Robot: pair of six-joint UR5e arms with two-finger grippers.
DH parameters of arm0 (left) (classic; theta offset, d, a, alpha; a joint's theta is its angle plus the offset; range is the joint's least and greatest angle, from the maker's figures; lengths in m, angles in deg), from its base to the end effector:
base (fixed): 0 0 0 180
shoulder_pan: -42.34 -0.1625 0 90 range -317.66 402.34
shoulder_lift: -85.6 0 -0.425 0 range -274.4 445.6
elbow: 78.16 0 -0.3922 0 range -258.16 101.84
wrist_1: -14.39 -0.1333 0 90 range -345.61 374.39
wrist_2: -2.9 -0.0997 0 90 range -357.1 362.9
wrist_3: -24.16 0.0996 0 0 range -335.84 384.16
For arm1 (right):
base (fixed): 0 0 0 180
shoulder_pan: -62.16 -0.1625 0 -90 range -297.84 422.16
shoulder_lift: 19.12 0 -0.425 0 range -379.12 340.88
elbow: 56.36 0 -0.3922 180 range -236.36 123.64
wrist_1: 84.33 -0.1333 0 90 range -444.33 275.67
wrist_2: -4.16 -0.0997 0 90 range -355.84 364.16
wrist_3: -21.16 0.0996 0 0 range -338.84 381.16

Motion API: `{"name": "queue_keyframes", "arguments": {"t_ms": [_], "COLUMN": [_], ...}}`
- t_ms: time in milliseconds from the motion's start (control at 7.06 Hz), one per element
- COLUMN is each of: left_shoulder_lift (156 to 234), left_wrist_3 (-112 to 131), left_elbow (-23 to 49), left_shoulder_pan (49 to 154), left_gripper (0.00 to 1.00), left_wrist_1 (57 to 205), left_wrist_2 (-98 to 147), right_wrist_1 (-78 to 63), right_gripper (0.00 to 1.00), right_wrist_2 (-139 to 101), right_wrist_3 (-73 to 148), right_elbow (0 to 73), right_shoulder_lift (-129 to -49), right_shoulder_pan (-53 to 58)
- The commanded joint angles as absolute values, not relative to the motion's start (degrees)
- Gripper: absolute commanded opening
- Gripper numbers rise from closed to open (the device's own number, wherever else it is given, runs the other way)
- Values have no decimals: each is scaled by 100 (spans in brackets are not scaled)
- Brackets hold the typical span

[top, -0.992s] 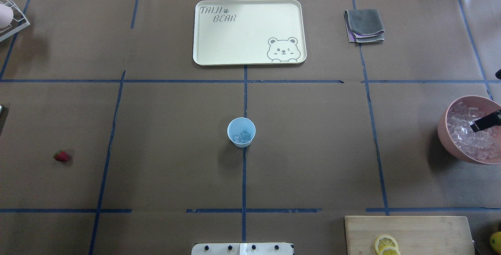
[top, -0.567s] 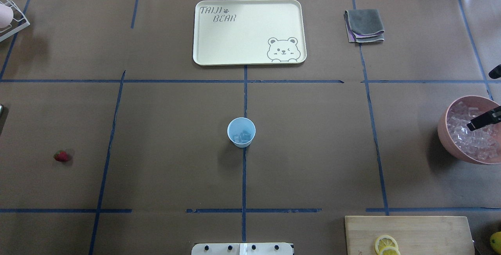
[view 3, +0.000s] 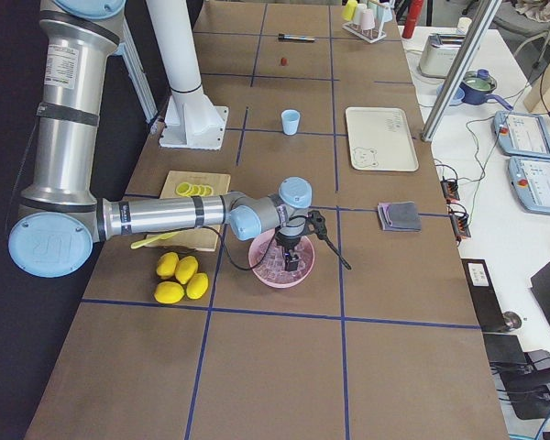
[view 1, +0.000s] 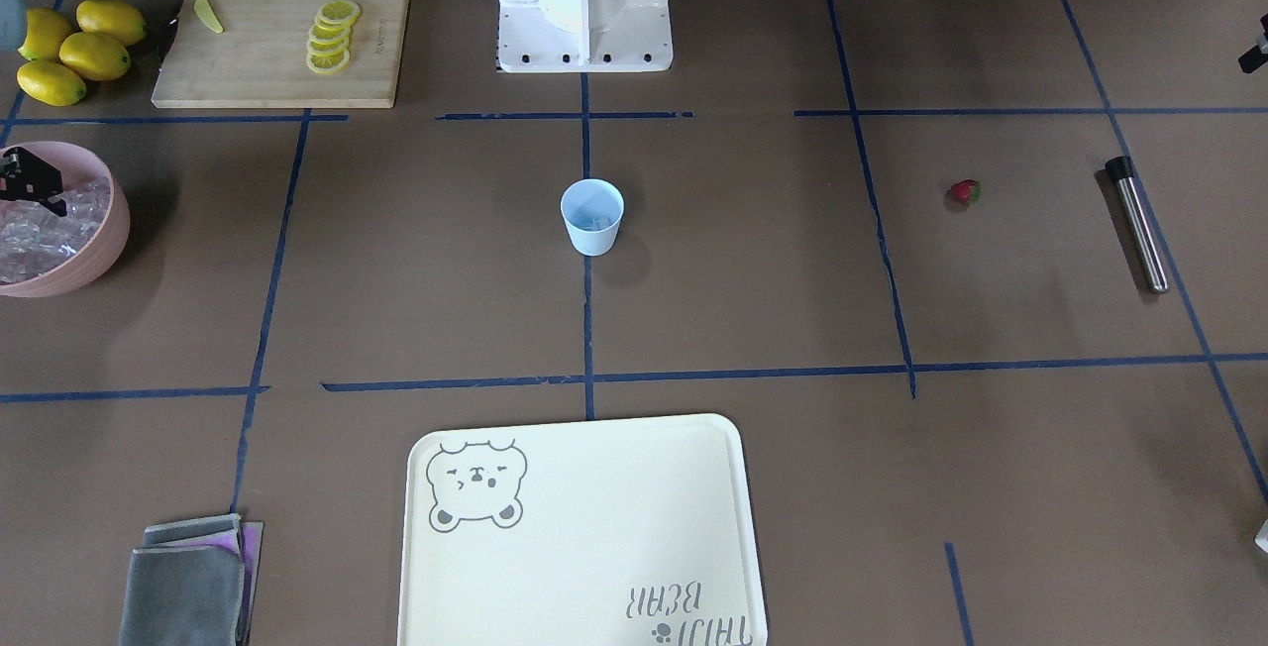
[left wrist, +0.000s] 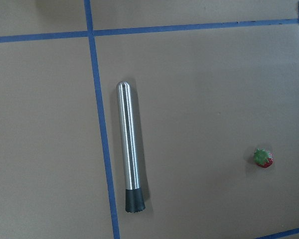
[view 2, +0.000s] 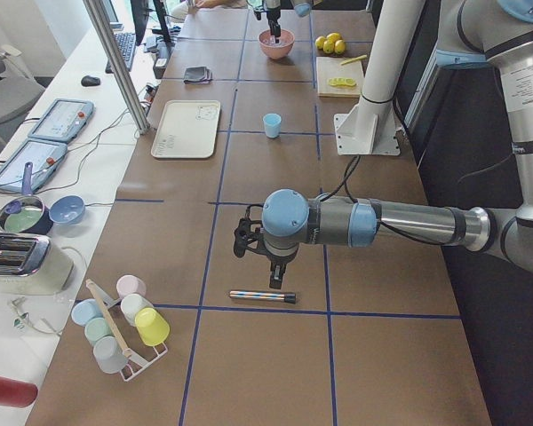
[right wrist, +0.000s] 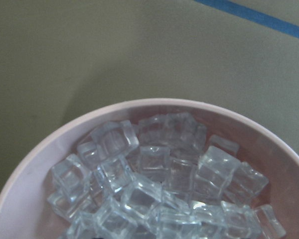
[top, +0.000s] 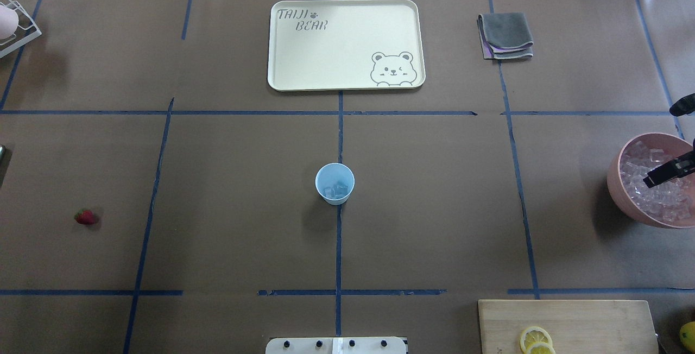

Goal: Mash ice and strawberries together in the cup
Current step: 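Grasp a third ice cube from the pink bowl with the right gripper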

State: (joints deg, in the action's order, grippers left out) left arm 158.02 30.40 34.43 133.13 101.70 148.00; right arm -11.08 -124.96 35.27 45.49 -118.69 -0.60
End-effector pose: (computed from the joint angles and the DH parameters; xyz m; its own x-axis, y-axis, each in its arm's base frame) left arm -0.0566 -0.3635 0.5863 0.5707 0.1338 -0.8102 -0.0485 0.9904 0.1293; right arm -0.1391 -0.4241 0.6065 0.6831 -0.3169 0.6580 0.2744 0.9463 0.1708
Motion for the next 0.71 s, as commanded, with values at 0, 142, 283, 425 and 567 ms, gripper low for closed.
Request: {"name": "queue_keyframes", "arguments": {"t_ms": [0, 142, 283, 425, 567], "left_shoulder_lift": [15802, 15802, 15802, 15802, 15802], "left_wrist_3": [3040, 3040, 3040, 3040, 3040], "left_elbow": [3443, 3443, 3443, 3443, 3443], "left_shoulder_pan": [13304, 13304, 13304, 13304, 13313], "left_gripper": [100, 100, 100, 100, 100], "left_wrist_1": [10166, 10166, 10175, 10166, 10166], "left_wrist_2": [14800, 14800, 14800, 14800, 14800], "right_wrist_1": [-1111, -1111, -1111, -1111, -1111], "right_gripper": [82, 64, 52, 40, 24], "right_wrist_2": [-12486, -12486, -12486, -12486, -12486], "right_wrist_3": [3539, 3539, 3531, 3522, 3470], "right_elbow": [4524, 4532, 4532, 4541, 4515], "right_shoulder_lift": [-11835, -11835, -11835, -11809, -11765], "right_shoulder_pan": [-33, -33, -33, -33, -41]}}
